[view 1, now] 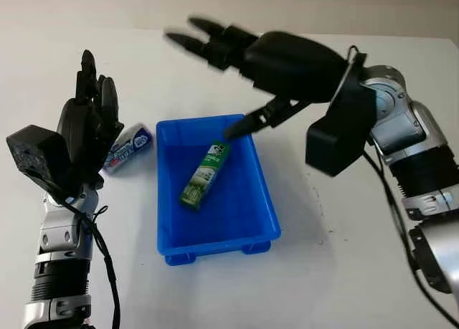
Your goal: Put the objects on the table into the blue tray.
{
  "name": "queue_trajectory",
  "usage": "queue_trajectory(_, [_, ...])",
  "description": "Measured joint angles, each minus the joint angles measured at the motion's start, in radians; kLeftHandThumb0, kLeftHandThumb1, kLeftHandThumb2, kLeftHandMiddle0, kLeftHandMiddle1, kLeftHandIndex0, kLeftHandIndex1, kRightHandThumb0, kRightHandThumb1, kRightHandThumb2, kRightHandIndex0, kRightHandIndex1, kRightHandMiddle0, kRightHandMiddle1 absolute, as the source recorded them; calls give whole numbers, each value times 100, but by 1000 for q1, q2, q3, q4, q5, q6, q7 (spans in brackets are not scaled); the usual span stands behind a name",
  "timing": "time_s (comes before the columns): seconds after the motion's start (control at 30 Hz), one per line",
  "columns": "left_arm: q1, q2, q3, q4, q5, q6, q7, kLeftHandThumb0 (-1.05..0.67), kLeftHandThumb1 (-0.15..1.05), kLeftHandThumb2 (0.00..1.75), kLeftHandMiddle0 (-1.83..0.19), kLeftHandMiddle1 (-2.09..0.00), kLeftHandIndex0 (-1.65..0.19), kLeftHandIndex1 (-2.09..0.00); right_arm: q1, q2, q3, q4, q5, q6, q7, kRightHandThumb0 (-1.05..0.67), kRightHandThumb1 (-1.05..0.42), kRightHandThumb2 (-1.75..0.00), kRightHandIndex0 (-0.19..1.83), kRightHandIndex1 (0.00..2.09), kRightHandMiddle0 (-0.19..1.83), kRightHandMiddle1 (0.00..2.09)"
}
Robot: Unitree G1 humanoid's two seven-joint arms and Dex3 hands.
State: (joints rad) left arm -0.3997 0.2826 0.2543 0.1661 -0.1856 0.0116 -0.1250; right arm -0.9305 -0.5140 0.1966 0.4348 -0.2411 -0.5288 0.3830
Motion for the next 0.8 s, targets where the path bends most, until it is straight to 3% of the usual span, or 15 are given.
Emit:
queue_trajectory(0.33, [4,14,4,1,0,-4,-15,-80,105,63,17,-5,19,-3,218,117,-227,-49,228,477,-133,-75,-105,-66,-19,0,-19,0])
queue_trajectory(0.53, [4,14,3,1,0,-3,-17,-81,105,63,16,-5,19,-3,314,170,-248,-70,240,600,-195,-77,-105,-68,-19,0,-19,0])
queue_trajectory(0.8, [4,16,3,1,1,0,-19,-81,105,62,17,-5,19,-3,331,216,-288,-78,282,626,-230,-77,-105,-73,-19,0,-19,0])
